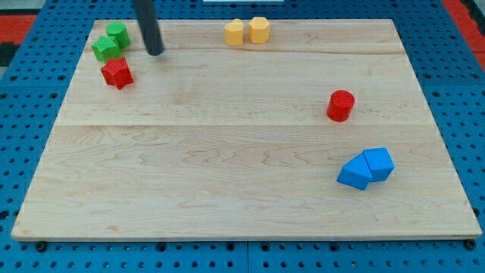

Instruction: Push the red circle to the left center of the board

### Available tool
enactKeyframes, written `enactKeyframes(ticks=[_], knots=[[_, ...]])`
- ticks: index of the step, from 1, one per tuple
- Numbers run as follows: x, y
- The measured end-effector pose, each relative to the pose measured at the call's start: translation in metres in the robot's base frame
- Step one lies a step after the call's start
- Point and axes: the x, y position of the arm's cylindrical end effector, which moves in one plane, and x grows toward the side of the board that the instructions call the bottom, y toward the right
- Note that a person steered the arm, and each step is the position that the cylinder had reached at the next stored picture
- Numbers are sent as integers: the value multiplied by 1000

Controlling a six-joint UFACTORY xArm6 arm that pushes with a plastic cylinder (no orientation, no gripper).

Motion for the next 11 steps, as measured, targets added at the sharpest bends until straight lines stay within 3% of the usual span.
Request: enactKeyframes(ticks=[1,2,3,4,5,7,8,10,11], knots=[[47,-4],[50,-66],[49,-89],[61,-25],[62,74],[69,314],[102,374],[138,211],[142,274]])
